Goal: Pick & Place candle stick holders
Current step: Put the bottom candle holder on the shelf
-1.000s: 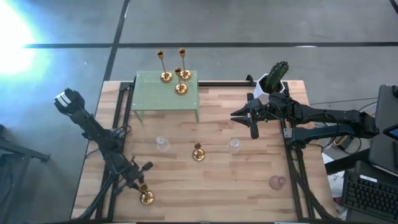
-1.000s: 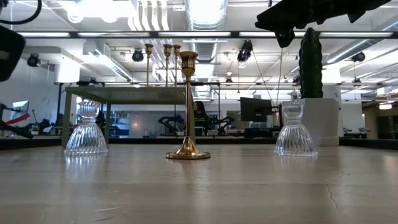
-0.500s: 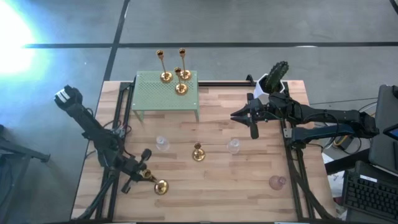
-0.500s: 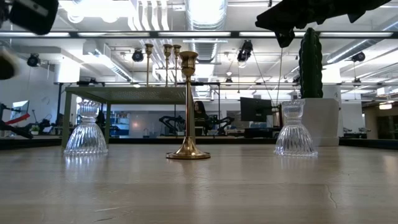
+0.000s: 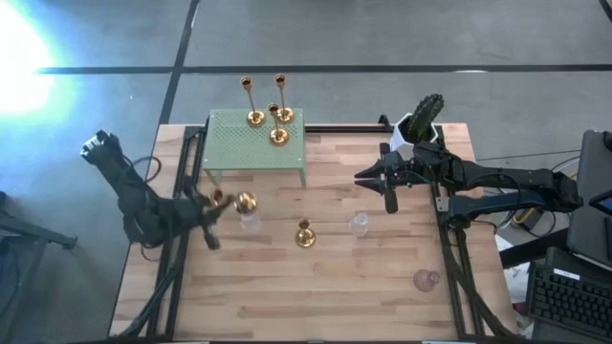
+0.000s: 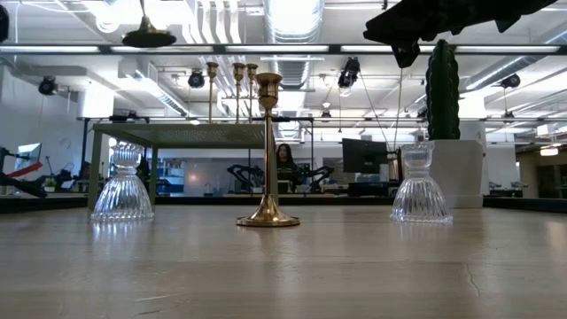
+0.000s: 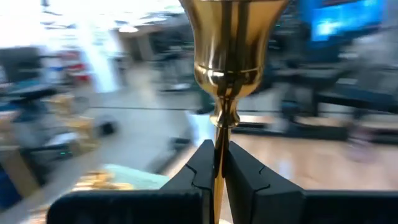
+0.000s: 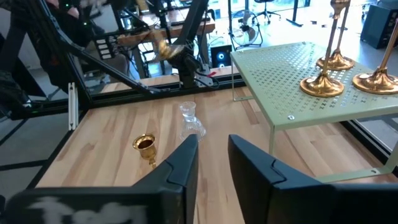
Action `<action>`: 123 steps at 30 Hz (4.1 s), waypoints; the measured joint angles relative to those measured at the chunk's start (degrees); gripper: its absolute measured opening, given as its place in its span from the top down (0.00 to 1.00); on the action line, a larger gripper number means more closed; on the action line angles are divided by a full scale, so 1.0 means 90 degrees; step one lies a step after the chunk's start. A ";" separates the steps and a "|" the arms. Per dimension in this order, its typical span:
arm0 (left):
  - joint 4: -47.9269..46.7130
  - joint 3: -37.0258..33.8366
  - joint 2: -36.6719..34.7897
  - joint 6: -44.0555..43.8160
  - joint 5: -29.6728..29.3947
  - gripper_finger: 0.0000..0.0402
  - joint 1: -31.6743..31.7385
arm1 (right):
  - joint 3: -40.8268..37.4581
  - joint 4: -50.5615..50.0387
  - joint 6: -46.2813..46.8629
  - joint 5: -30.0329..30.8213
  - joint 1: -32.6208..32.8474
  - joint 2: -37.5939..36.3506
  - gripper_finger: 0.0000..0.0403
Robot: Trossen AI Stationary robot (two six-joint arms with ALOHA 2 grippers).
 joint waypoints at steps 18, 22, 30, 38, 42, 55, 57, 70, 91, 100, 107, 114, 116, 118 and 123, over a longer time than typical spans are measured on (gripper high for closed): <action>-0.0112 0.0237 -0.0693 0.0541 -0.0489 0.95 0.3293 | 0.0000 0.0000 0.0000 -0.0001 -0.0002 0.0000 0.82; -0.0615 0.0235 -0.0761 0.0263 -0.0014 0.95 0.4213 | 0.0000 0.0000 0.0000 -0.0001 -0.0001 0.0000 0.84; -0.1881 0.0235 -0.0764 -0.1116 0.2395 0.95 0.6503 | 0.0000 0.0000 0.0000 0.0001 -0.0001 0.0000 0.83; -0.1835 0.0232 -0.0524 -0.1090 0.3834 0.95 0.8271 | 0.0000 0.0000 -0.0002 0.0002 0.0000 0.0000 0.79; -0.1692 0.0232 -0.0321 -0.0966 0.4373 0.95 0.8894 | 0.0000 0.0000 -0.0001 0.0001 -0.0001 0.0000 0.78; -0.0836 0.0225 0.0654 -0.0843 0.5972 0.95 1.0373 | 0.0000 0.0001 -0.0001 0.0002 -0.0001 0.0000 0.81; -0.0683 0.0225 0.0731 -0.0829 0.6054 0.95 1.0434 | 0.0000 0.0000 0.0000 0.0000 0.0000 0.0000 0.82; -0.0330 0.0225 0.1170 -0.0641 0.6189 0.95 1.0945 | 0.0000 0.0000 -0.0002 -0.0001 0.0000 0.0000 0.83; -0.0094 0.0225 0.1373 -0.0771 0.6760 0.95 1.1311 | 0.0000 0.0000 0.0000 0.0001 -0.0001 0.0000 0.78; -0.0075 0.0225 0.1382 -0.0808 0.6898 0.95 1.1333 | 0.0000 0.0000 0.0000 0.0000 -0.0001 0.0000 0.83; -0.0082 0.0225 0.1382 -0.0802 0.6898 0.95 1.1333 | 0.0000 0.0000 -0.0002 0.0001 0.0000 0.0000 0.84; -0.0082 0.0221 0.1382 -0.0720 0.6915 0.95 1.1358 | 0.0000 0.0000 0.0000 0.0002 0.0000 0.0000 0.82; -0.0080 0.0216 0.1382 -0.0714 0.6921 0.95 1.1381 | 0.0000 0.0000 -0.0001 0.0002 -0.0002 0.0000 0.81; -0.0074 0.0205 0.1382 -0.0714 0.6932 0.95 1.1403 | 0.0000 0.0000 -0.0001 0.0002 -0.0001 0.0000 0.80; 0.0003 0.0064 0.1382 -0.0712 0.6940 0.95 1.1460 | 0.0000 0.0000 -0.0002 0.0000 -0.0001 0.0000 0.78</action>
